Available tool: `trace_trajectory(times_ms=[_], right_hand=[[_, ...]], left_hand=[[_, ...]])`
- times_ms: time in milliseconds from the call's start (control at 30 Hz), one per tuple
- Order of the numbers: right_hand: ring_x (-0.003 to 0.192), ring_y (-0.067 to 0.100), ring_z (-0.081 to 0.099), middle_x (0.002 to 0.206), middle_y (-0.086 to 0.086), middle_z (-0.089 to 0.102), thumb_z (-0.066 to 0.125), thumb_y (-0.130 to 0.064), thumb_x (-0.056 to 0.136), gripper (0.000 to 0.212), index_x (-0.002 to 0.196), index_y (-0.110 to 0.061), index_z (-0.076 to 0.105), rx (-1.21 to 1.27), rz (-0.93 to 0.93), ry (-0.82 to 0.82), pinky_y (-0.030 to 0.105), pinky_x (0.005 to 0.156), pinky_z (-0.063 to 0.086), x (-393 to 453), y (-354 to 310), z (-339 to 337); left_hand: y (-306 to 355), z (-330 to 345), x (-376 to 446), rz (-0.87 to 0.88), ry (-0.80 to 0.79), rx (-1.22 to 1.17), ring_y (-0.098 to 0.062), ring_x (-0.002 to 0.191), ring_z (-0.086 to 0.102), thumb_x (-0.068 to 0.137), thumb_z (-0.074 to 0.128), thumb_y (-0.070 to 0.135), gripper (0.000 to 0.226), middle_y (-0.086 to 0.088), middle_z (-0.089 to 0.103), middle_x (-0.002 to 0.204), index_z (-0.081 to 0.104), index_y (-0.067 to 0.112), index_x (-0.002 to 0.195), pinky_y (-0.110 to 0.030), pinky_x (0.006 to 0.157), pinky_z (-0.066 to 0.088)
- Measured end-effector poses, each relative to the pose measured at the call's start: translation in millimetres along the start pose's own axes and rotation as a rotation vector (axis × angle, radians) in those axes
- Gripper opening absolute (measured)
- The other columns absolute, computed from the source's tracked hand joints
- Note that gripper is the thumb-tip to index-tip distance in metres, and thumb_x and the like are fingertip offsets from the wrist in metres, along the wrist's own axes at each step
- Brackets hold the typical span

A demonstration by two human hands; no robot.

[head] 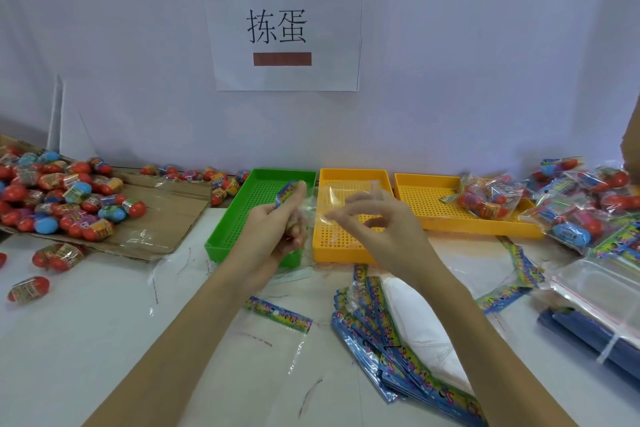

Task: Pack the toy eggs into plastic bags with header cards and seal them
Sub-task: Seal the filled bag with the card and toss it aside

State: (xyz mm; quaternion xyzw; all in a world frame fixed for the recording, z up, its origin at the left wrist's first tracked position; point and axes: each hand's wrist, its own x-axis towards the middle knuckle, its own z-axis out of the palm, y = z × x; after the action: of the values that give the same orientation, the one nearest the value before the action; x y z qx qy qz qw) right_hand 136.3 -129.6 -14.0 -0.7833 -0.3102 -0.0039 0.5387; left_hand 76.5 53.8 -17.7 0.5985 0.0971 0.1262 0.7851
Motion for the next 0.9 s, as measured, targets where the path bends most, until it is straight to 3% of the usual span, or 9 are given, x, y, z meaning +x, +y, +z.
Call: trace_trajectory(times_ms=[67,133,200,267,367,500,667,833,900], right_hand=[[0.134,0.000,0.042,0.139,-0.002,0.055,0.069,-0.044,0.094,0.021,0.095,-0.028,0.082,-0.013,0.015,0.191,0.032,0.105,0.041,0,0,4],[0.147,0.011,0.032,0.155,-0.001,0.045,0.068,-0.044,0.095,0.020,0.087,-0.033,0.081,-0.037,0.048,0.305,0.045,0.117,0.032,1,-1,1],[0.151,0.012,0.027,0.160,-0.006,0.040,0.068,-0.045,0.096,0.022,0.081,-0.035,0.081,-0.020,0.067,0.286,0.055,0.120,0.029,1,-2,-2],[0.151,0.006,0.025,0.160,-0.009,0.042,0.067,-0.047,0.095,0.026,0.081,-0.032,0.082,0.041,0.091,0.213,0.057,0.121,0.028,1,-5,-2],[0.141,-0.005,0.029,0.156,-0.009,0.048,0.058,-0.052,0.098,0.036,0.084,-0.029,0.082,0.079,0.121,0.188,0.052,0.121,0.030,1,-7,0],[0.136,0.011,0.045,0.136,-0.003,0.058,0.056,-0.061,0.093,0.036,0.087,-0.033,0.078,-0.017,0.011,0.372,0.047,0.111,0.043,-1,-5,0],[0.099,0.008,0.060,0.098,-0.008,0.068,0.078,-0.042,0.087,0.018,0.090,-0.025,0.077,-0.165,-0.170,0.336,0.032,0.098,0.048,1,0,-2],[0.101,0.003,0.060,0.091,-0.015,0.072,0.082,-0.040,0.084,0.019,0.083,-0.022,0.076,-0.254,-0.211,0.348,0.046,0.106,0.046,0,1,-2],[0.086,0.005,0.067,0.083,-0.013,0.073,0.081,-0.035,0.087,0.017,0.086,-0.019,0.076,-0.103,-0.198,0.269,0.034,0.088,0.056,1,-1,-6]], left_hand=[[2,4,1,0.061,0.028,0.065,-0.016,0.067,0.065,0.074,0.058,0.087,0.078,-0.005,0.070,0.087,0.070,0.020,0.111,-0.025,0.055,0.049],[0,0,2,0.294,0.083,0.446,-0.010,0.113,0.063,0.066,0.052,0.098,0.104,0.002,0.060,0.132,0.043,0.028,0.142,-0.023,0.088,0.052],[-4,-2,-2,0.582,0.036,0.889,-0.003,0.136,0.042,0.071,0.066,0.085,0.099,0.012,0.044,0.150,0.036,0.035,0.150,-0.014,0.109,0.027],[-9,-1,-2,0.647,-0.011,0.977,0.001,0.128,0.048,0.075,0.078,0.070,0.083,0.016,0.055,0.139,0.049,0.032,0.144,-0.009,0.105,0.025],[-11,1,-3,0.561,-0.006,0.720,0.002,0.086,0.065,0.078,0.086,0.046,0.044,0.019,0.069,0.095,0.069,0.028,0.114,-0.009,0.074,0.043],[-11,-7,2,0.431,0.050,0.497,0.000,0.053,0.057,0.076,0.089,0.039,0.030,0.018,0.064,0.066,0.073,0.029,0.099,-0.013,0.052,0.045],[-7,-6,0,0.391,0.062,0.401,0.001,0.060,0.068,0.073,0.092,0.040,0.036,0.019,0.075,0.088,0.072,0.030,0.102,-0.014,0.052,0.050],[-3,-8,-1,0.309,0.024,0.341,-0.011,0.068,0.073,0.069,0.092,0.045,0.038,0.010,0.077,0.101,0.073,0.037,0.101,-0.017,0.053,0.050],[-3,-8,-1,0.308,0.056,0.354,-0.012,0.072,0.071,0.070,0.091,0.047,0.043,0.007,0.077,0.100,0.071,0.038,0.106,-0.022,0.056,0.052]])
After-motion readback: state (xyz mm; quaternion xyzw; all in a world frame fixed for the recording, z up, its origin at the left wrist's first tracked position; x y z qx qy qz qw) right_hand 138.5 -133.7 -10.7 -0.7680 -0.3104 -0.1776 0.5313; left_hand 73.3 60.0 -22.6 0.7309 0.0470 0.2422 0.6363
